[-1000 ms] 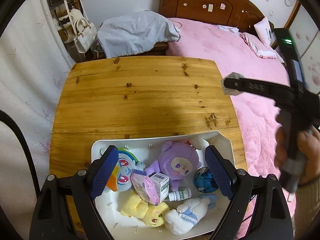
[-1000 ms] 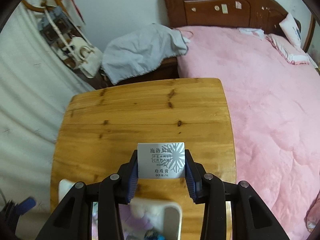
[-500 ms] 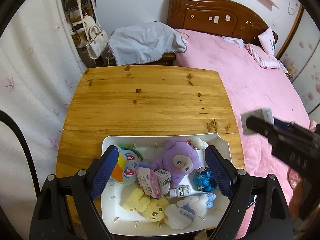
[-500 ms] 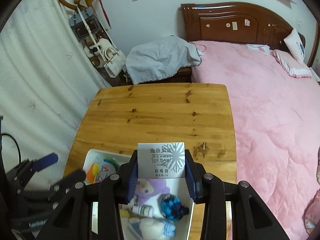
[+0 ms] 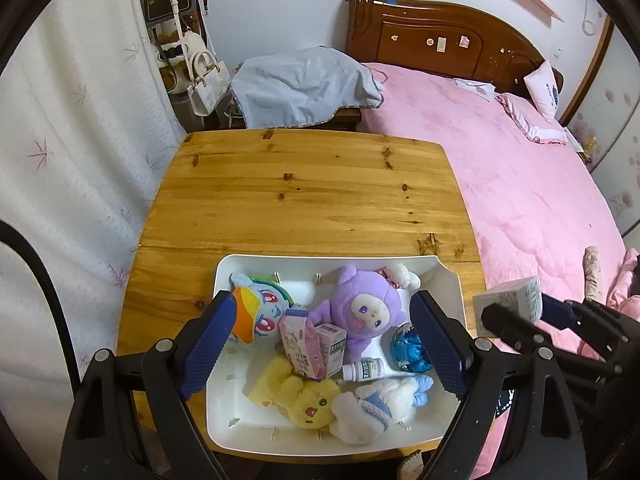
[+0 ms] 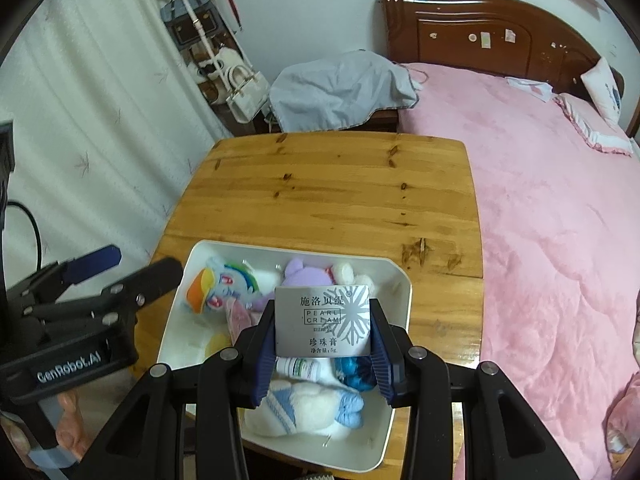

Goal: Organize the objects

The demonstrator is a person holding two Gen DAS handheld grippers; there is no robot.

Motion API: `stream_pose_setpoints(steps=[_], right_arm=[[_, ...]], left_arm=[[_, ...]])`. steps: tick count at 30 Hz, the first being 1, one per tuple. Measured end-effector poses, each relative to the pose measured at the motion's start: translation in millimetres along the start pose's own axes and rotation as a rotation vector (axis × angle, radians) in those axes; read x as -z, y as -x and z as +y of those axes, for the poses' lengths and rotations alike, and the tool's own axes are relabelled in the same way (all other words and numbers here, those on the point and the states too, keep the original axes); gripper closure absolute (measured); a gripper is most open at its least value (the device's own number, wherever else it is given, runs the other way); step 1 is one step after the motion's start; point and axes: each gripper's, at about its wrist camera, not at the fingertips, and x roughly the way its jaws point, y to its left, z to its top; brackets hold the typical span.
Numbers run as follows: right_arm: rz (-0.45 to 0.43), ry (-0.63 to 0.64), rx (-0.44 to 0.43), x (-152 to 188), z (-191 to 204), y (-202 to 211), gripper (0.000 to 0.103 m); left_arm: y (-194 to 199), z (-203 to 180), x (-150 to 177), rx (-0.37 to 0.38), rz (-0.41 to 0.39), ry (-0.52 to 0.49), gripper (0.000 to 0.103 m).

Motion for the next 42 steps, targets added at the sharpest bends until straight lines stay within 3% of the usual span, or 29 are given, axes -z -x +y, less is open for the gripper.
stream_pose_setpoints(steps=[4,6,23,27,42], right_arm=[[0.002,0.003,0.001,4,1,2,0.045],[-0.005,0.005,0.001,6,3,4,0.042],[-0.061,-0.087,0.063,17,-4,22,0.042],[-0.082,-0.107,0.084,16,-6,28,0.036],[-0.131,-0.088,0.143,19,10,45,0.030]], left_arm=[[3,0,3,-0.002,-0.001,0.002,0.013],[4,1,4,-0.002,-0.001,0.002,0.013],[16,0,17,-0.033,-0.006,-0.019,0.013],[20,1,17,-0.039,-0.011,-0.024,0.013],[25,0,20,-0.065,-0.021,-0.045,0.013]])
